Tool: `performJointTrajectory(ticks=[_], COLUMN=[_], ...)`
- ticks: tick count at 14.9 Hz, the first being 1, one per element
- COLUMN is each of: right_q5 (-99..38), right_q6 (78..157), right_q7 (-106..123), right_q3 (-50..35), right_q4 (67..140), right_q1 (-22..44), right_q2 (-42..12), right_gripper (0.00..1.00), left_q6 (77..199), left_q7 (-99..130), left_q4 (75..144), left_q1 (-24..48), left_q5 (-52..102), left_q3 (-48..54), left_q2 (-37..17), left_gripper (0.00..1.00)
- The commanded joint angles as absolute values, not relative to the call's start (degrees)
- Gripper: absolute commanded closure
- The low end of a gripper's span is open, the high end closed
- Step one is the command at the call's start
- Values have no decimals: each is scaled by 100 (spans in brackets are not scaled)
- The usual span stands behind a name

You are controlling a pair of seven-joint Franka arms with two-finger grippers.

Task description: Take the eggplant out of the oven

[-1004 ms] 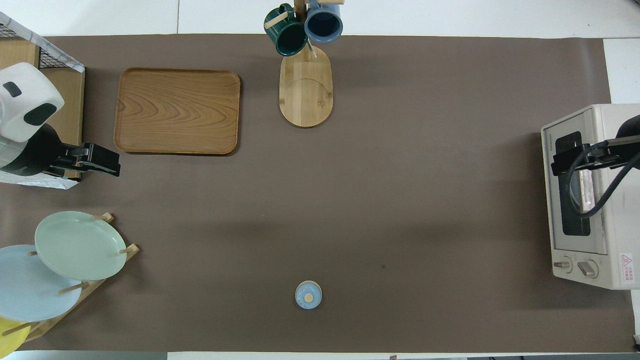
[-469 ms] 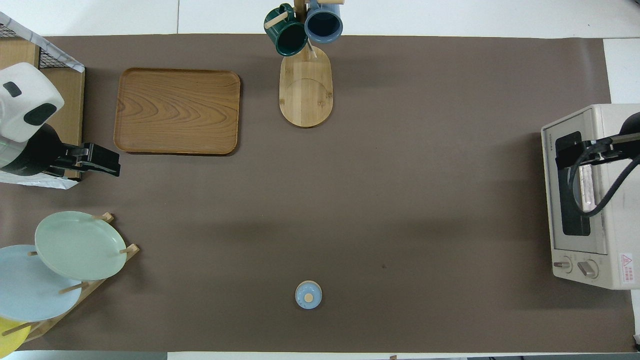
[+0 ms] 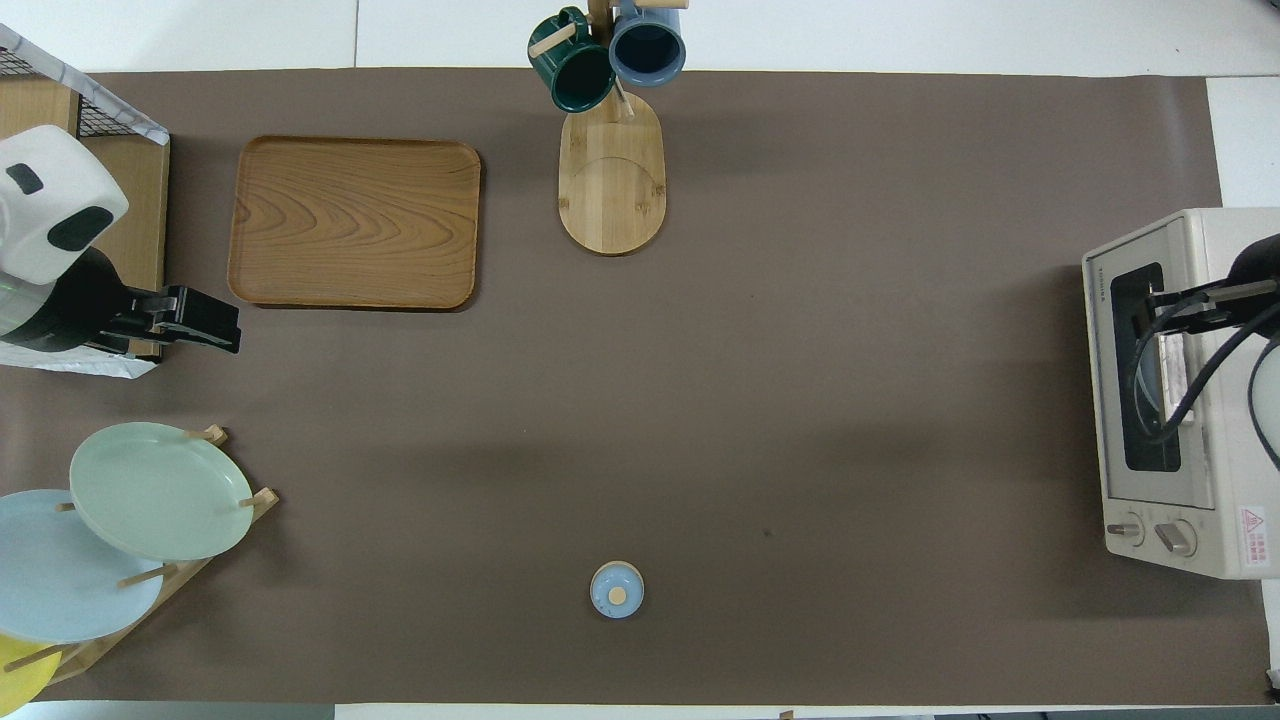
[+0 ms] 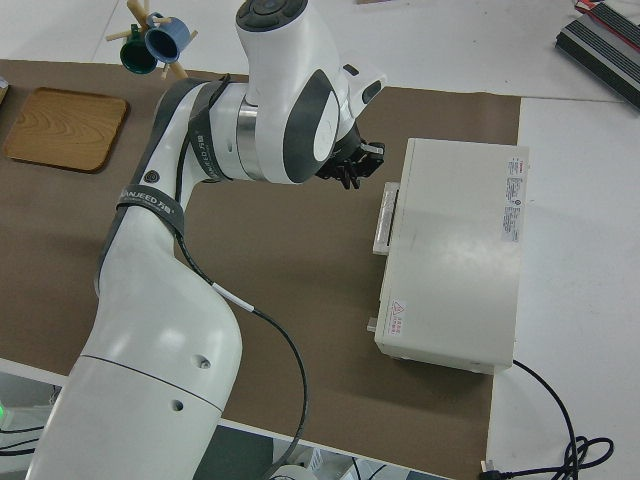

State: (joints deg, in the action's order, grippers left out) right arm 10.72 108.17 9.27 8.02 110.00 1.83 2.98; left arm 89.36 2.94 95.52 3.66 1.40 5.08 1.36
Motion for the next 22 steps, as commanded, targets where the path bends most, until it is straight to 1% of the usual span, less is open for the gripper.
performJointTrajectory(ticks=[1, 5, 11, 15, 17, 19, 22], right_q5=[1405, 1695, 1749, 1679, 1661, 1618, 1162], right_q6=[11065, 11145, 11408, 11654, 11846, 12014, 12181], right_q7=[782, 624, 545, 431, 274, 10, -79], right_q3=[773, 765, 756, 729, 721, 721, 721], right_q4=[11399, 11470, 11707, 11725, 11856, 12014, 12102], right_q1=[114, 105, 26, 236, 324, 553, 694], right_q2=[431, 282, 238, 97, 9, 0, -131], right_gripper=[100, 100, 100, 100, 100, 100, 100], left_q6=[8903, 8903, 8903, 8903, 8903, 8903, 8903], left_q7=[316, 316, 316, 316, 316, 316, 316], left_q4=[9562, 9562, 9562, 9562, 9562, 9554, 9562], left_q1=[325, 325, 325, 325, 325, 325, 325], left_q5=[79, 70, 70, 70, 70, 70, 70], left_q3=[545, 545, 545, 545, 545, 545, 545], left_q2=[185, 185, 185, 185, 185, 185, 185], left_gripper=[0, 0, 0, 0, 0, 0, 0])
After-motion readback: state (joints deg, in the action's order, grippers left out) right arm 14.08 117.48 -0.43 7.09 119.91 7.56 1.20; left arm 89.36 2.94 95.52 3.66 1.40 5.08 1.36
